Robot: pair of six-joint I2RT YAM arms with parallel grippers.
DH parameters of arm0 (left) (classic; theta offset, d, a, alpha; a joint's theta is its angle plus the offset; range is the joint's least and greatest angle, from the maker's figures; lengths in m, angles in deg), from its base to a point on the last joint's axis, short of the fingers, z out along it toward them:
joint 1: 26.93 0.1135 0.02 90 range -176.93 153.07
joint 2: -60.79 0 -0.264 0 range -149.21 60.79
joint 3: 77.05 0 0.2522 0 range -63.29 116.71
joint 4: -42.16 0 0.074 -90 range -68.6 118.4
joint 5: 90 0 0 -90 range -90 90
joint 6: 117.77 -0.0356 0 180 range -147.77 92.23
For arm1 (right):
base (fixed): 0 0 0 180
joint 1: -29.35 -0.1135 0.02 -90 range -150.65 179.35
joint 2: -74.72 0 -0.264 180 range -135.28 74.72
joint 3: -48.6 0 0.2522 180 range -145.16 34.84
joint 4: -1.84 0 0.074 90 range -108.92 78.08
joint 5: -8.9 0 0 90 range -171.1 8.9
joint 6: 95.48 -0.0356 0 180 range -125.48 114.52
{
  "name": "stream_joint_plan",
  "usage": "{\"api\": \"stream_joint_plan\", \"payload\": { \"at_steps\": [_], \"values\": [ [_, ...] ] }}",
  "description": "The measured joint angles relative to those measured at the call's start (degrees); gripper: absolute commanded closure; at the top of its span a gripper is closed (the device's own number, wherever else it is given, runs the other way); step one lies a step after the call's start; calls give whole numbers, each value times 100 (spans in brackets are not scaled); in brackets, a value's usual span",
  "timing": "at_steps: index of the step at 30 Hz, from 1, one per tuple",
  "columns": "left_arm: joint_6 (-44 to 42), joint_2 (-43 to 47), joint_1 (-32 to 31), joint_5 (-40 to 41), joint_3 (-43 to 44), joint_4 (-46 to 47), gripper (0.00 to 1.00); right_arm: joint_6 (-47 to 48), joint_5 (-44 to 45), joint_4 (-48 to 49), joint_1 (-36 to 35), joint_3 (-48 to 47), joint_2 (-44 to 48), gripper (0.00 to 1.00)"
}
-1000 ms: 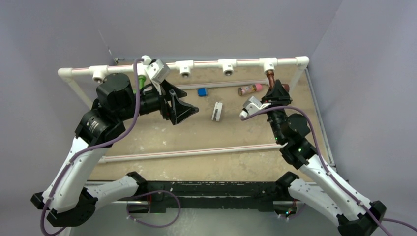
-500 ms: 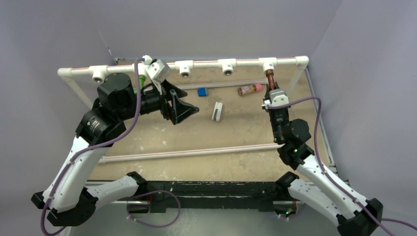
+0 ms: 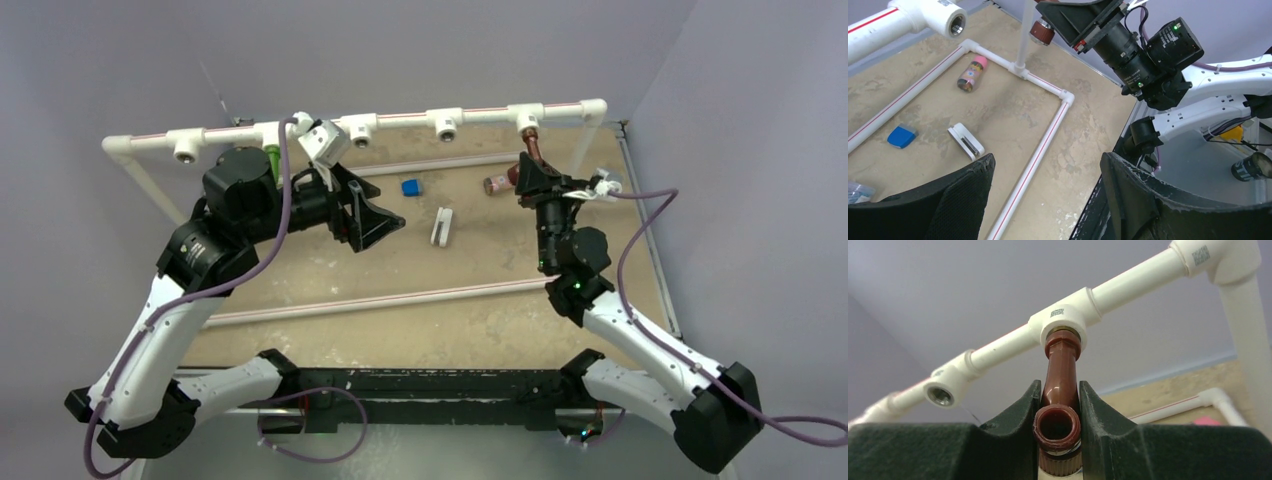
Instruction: Install the water faucets
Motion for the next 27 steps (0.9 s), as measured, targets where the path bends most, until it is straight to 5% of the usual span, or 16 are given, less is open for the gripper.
{"api": "stream_joint_plan", "payload": {
  "at_steps": [27],
  "values": [
    [125,-258,0,-17,0,-22,24,-7169,-1943,-61,2262,-560,-1268,100]
  ]
}}
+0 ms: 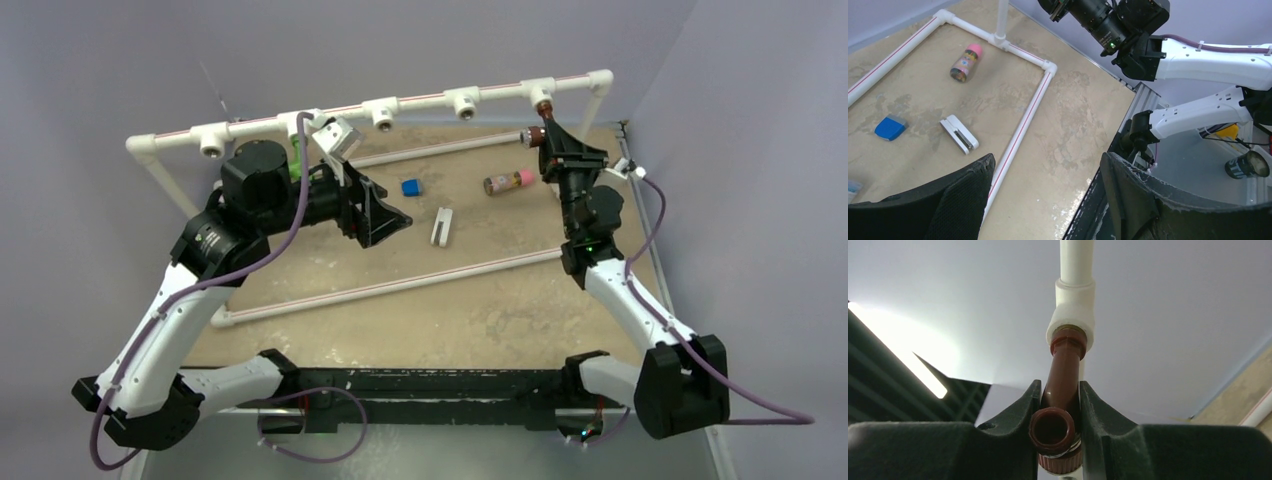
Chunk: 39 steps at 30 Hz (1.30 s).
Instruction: Install the water faucets
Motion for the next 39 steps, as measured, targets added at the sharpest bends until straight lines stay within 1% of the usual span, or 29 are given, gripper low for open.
{"api": "stream_joint_plan", "payload": {
  "at_steps": [2,3,4,6,7,8,9,11,12,14,20,27,33,39],
  "values": [
    [26,-17,0,-39,2,0,24,-503,-151,92,33,55,-24,100],
    [42,-28,0,-70,2,0,24,-732,-210,146,44,83,-39,98],
    [50,-37,0,-87,2,-2,24,-922,-267,184,61,96,-52,92],
    [55,-42,0,-125,4,-2,24,-1307,-361,247,81,107,-101,72],
    [52,-42,0,-129,4,0,24,-1423,-407,269,90,114,-111,55],
    [55,-42,0,-131,4,0,24,-1543,-428,269,98,116,-116,46],
    [55,-42,0,-136,4,0,24,-1716,-466,286,98,116,-116,32],
    [59,-42,0,-144,7,-2,24,-1821,-577,337,96,116,-90,19],
    [59,-42,0,-149,7,-2,24,-1851,-595,352,94,116,-57,16],
    [61,-42,0,-149,7,-2,24,-1755,-686,356,103,116,33,12],
    [59,-42,0,-146,7,-2,24,-1102,-737,280,192,273,321,6],
    [50,-42,0,-133,4,-13,24,317,-916,-498,382,463,911,3],
    [48,-42,0,-122,7,-22,24,2203,-984,-1281,551,461,1709,2],
    [42,9,0,-127,7,-22,24,4610,-903,-2288,546,-31,2179,2]
  ]
}}
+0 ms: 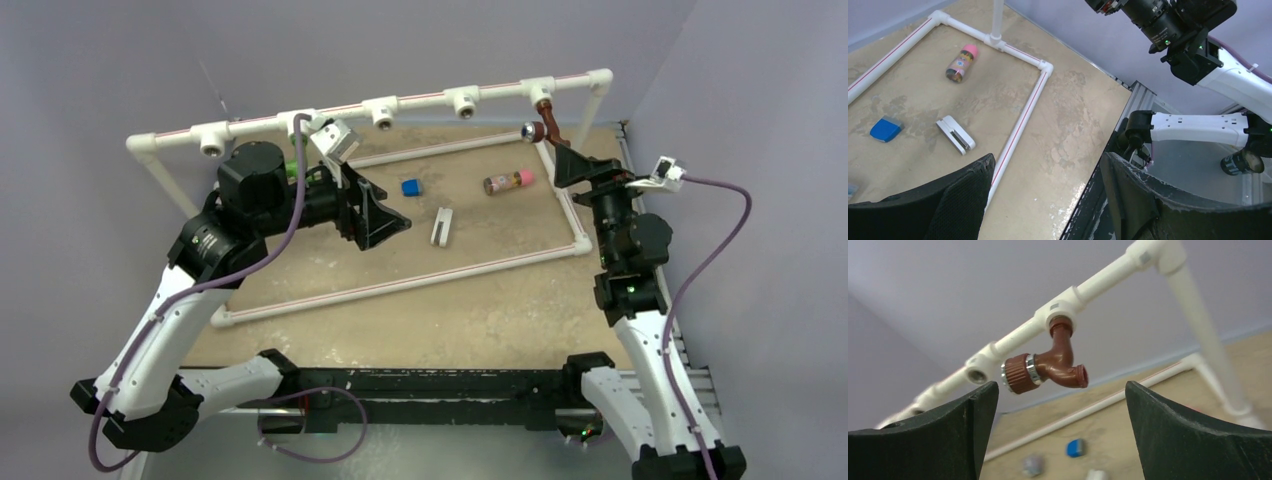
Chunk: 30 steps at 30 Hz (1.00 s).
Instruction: Install the water faucets
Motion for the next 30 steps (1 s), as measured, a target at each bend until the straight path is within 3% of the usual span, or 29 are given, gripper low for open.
{"api": "stream_joint_plan", "payload": {
  "at_steps": [11,18,25,30],
  "values": [
    [-42,168,0,-33,-13,7,24,3921,-98,-1040,-24,-713,4,2],
    [-46,343,-2,-66,-195,42,24,6188,-240,-1655,-664,-1056,-247,2],
    [-61,485,-79,-59,-208,37,24,8601,933,-1464,-1873,-903,-535,2],
    [-66,551,-125,-31,-208,37,23,9945,1727,-649,-2131,-492,-750,2]
  ]
}}
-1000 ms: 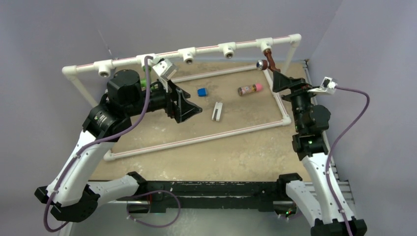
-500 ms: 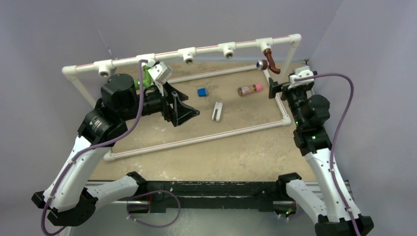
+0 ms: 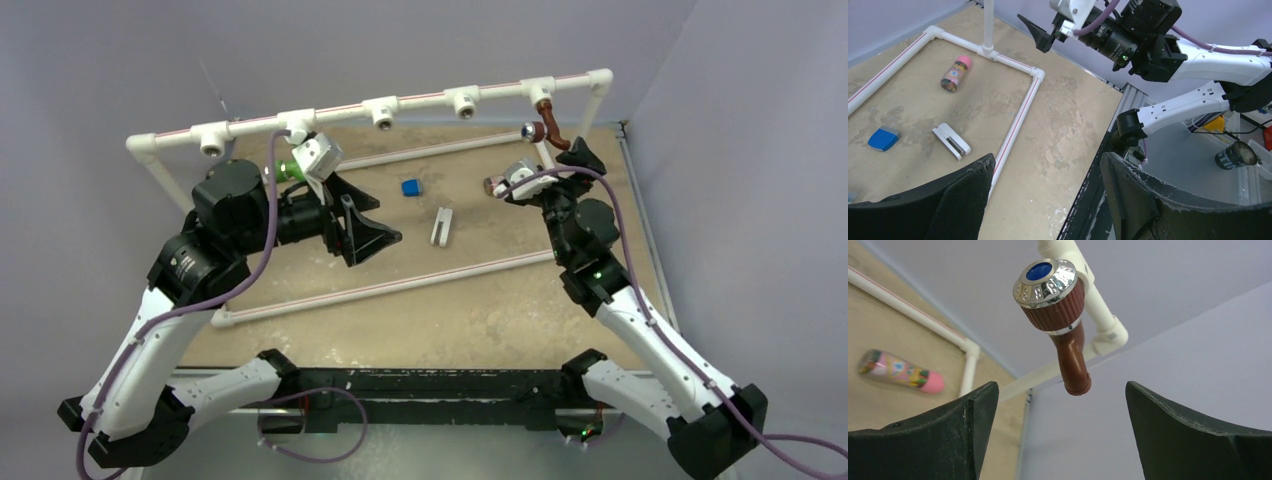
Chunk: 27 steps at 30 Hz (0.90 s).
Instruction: Install the water faucets
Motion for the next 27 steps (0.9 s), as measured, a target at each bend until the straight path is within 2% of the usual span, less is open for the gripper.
{"api": "stream_joint_plan", "payload": {
  "at_steps": [7,15,18,24,26,27],
  "values": [
    [0,-22,-22,33,2,-7,23,1401,566,1580,-184,260,-573,5],
    [0,-94,-26,35,2,-17,23,1858,708,2439,-205,98,-1228,25],
    [0,-96,-26,39,2,-20,23,1853,719,2524,-205,-17,-1434,39],
    [-42,-96,-57,63,2,-28,23,1598,728,2549,-205,-177,-1657,77],
    [-63,-96,-59,79,2,-35,23,1537,791,2586,-205,-181,-1692,98],
    [-81,-96,-59,83,2,-35,23,1523,815,2594,-205,-181,-1700,100]
  ]
}}
